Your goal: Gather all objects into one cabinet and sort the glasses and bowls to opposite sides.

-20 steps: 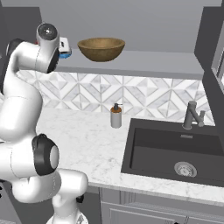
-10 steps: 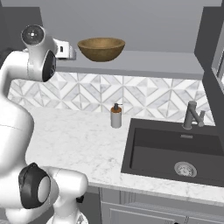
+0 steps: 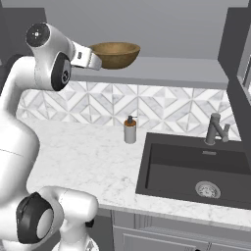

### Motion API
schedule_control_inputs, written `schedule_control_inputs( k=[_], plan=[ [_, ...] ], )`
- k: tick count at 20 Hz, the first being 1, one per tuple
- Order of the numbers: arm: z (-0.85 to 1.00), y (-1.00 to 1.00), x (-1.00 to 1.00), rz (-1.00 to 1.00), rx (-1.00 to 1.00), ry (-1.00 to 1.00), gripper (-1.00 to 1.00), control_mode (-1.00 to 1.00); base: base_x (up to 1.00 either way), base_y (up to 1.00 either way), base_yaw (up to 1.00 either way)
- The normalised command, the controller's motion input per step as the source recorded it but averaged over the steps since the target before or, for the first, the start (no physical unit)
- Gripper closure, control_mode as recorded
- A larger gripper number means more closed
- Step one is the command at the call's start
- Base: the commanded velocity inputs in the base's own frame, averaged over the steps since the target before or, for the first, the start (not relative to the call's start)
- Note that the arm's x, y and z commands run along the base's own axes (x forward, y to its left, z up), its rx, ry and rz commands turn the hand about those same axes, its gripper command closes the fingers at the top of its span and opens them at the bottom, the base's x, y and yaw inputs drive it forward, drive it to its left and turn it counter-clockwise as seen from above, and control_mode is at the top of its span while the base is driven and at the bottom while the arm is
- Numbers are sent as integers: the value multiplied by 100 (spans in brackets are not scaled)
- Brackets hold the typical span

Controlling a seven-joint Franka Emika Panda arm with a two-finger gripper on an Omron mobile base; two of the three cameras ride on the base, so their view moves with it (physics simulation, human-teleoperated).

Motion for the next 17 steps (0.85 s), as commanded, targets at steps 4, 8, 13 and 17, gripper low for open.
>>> schedule_control_inputs(
  k=[4,8,13,17],
  plan=[
    [10,-64,0,-24,13,2,-100,-100,0,0,0],
    [1,-67,-8,-21,17,1,-100,-100,0,0,0],
    [0,-44,-5,-20,18,0,-100,-100,0,0,0],
    [0,-17,5,-11,24,0,-100,-100,0,0,0]
  ],
)
